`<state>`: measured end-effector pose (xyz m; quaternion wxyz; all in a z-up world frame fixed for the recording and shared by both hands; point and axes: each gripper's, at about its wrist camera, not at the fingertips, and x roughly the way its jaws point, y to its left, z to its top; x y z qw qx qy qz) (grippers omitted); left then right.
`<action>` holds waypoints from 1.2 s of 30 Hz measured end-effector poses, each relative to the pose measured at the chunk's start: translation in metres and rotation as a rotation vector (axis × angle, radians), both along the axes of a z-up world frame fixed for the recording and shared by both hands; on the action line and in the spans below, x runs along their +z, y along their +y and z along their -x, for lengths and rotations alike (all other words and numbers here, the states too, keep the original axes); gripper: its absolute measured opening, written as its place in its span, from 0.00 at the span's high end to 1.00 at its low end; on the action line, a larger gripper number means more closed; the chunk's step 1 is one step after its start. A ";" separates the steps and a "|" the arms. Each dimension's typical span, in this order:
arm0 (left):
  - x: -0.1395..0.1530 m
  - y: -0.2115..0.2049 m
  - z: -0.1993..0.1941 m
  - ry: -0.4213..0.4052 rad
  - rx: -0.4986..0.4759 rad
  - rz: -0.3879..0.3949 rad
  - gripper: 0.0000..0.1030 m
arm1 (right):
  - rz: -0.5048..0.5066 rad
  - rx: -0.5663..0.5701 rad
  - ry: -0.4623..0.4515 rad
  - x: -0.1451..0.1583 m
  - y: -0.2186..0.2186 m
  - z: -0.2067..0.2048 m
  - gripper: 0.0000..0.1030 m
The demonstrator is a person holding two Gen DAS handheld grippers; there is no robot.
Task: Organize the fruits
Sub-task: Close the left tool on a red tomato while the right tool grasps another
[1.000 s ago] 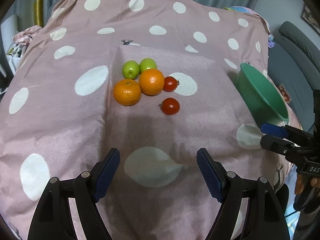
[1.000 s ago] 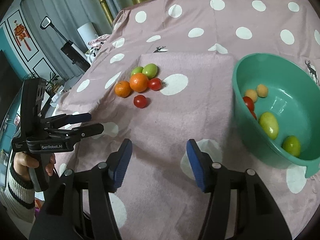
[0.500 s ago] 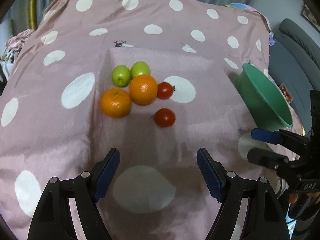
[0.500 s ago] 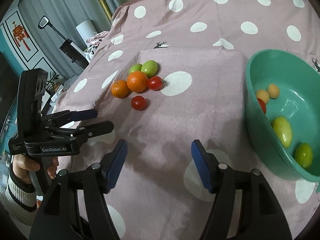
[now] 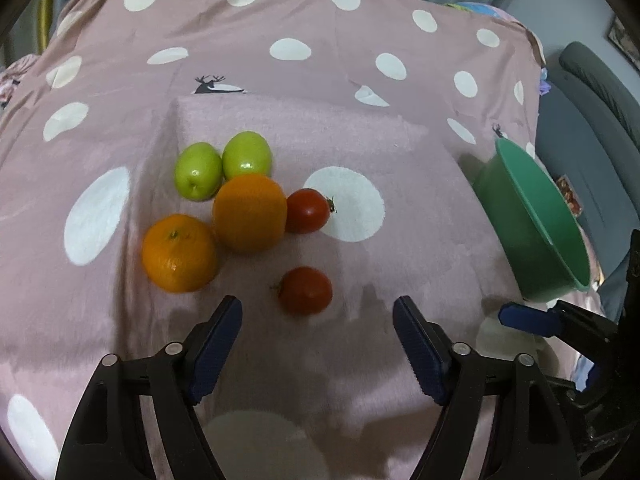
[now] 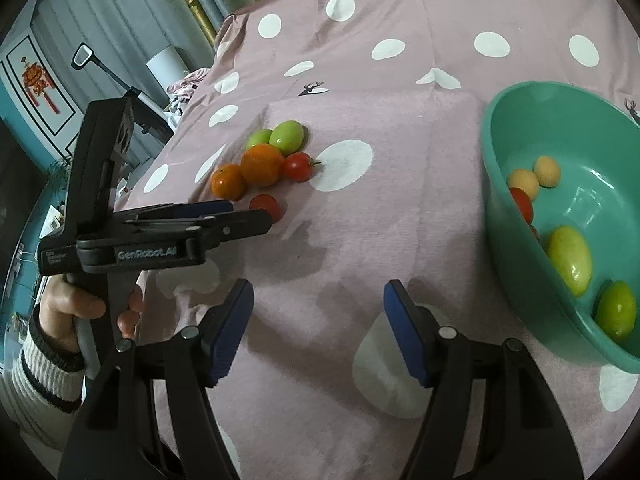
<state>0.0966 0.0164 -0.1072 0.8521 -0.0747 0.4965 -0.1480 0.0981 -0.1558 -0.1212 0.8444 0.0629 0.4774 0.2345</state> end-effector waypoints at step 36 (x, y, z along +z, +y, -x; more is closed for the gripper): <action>0.017 0.040 0.007 -0.081 0.047 0.055 0.71 | 0.021 0.066 0.009 -0.004 0.029 -0.049 0.34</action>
